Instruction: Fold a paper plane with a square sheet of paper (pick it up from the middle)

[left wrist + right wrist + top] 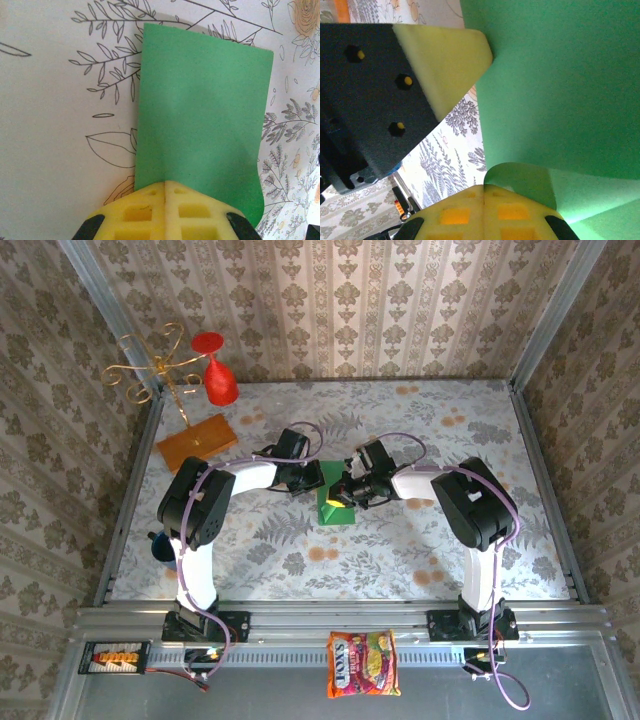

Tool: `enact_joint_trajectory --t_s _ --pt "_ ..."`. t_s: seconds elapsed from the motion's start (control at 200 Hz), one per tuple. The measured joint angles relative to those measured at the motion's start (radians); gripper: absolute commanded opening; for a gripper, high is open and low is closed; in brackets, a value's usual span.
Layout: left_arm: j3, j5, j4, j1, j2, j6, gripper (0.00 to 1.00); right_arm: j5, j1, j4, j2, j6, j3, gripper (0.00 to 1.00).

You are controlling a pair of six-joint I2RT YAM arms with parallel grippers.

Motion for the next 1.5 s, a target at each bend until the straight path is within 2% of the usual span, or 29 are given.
enact_joint_trajectory --t_s 0.49,1.5 --pt "0.000 0.000 0.000 -0.001 0.000 0.000 0.01 0.039 0.000 0.077 0.027 0.043 -0.001 0.00" --pt "0.000 -0.003 0.000 -0.005 0.000 0.000 0.01 0.060 0.000 0.091 0.053 0.051 -0.001 0.00"
